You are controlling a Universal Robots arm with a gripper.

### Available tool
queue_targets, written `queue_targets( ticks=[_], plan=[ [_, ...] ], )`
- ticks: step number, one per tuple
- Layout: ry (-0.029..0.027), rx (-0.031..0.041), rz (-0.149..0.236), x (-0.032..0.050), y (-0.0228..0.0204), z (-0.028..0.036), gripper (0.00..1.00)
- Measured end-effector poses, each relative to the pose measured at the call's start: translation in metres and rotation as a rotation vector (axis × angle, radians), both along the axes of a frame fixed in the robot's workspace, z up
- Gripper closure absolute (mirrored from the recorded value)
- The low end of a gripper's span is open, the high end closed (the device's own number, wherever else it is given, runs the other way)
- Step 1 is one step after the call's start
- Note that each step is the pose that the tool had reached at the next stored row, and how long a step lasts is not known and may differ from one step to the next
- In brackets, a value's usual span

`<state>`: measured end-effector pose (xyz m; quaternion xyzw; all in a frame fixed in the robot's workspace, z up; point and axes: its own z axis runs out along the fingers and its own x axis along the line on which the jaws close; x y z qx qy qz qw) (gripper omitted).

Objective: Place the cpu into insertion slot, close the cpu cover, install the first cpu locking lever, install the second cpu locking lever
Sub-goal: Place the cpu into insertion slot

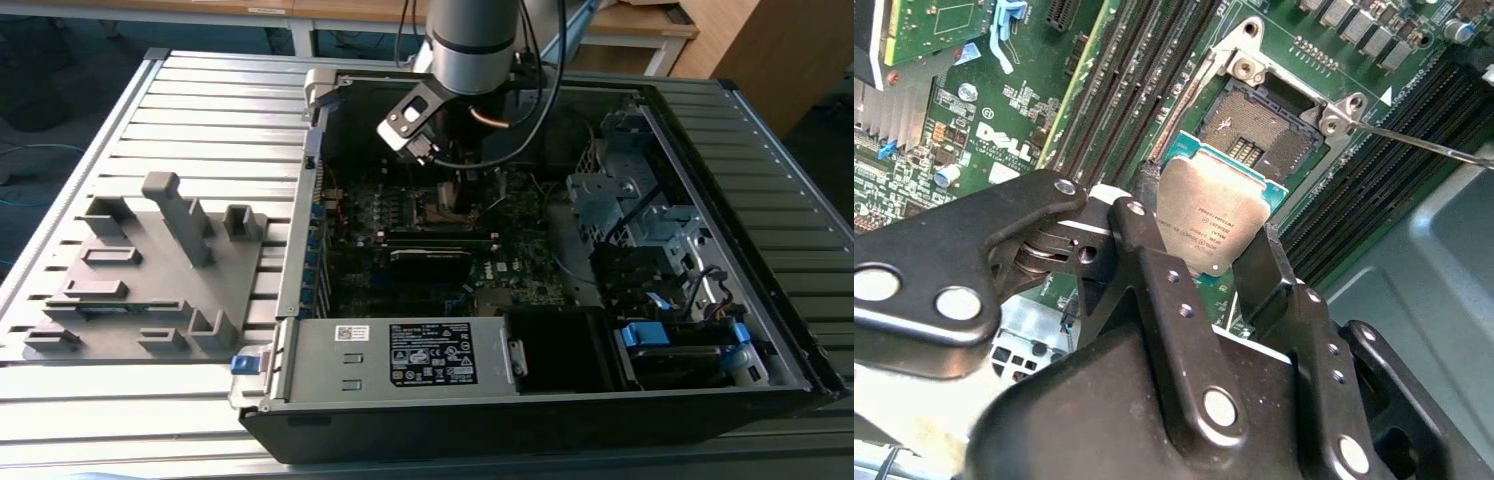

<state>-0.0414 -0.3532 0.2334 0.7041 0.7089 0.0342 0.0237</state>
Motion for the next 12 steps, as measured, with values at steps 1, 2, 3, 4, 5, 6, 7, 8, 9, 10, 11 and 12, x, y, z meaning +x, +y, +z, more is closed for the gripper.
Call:
queue_targets(
  ticks=[1,2,3,4,5,6,7,8,9,10,11,12],
  plan=[
    [0.0,0.0001,0.0,-0.0002,0.0004,-0.0001,0.46],
    [0.0,0.0001,0.0,-0.0005,0.0009,-0.0001,0.46],
    [-0.0001,0.0001,0.0,-0.0007,0.0009,-0.0002,0.46],
    [0.0,0.0001,0.0,-0.0006,0.0009,-0.0002,0.46],
    [0.0,0.0001,0.0,-0.0006,0.0009,-0.0002,0.46],
    [0.0,0.0001,0.0,-0.0006,0.0009,-0.0002,0.46],
    [-0.0001,0.0001,0.0,-0.0007,0.001,-0.0002,0.46],
    [0.0,0.0001,0.0,-0.0007,0.001,-0.0003,0.46],
    [0.0,0.0,0.0,-0.0007,0.001,-0.0004,0.46],
    [-0.0001,0.0001,0.0,-0.0007,0.001,-0.0007,0.46],
    [-0.0001,0.0002,0.0,-0.0007,0.001,-0.001,0.46],
    [0.0,0.0001,0.0,-0.0007,0.001,-0.0013,0.46]
  ],
)
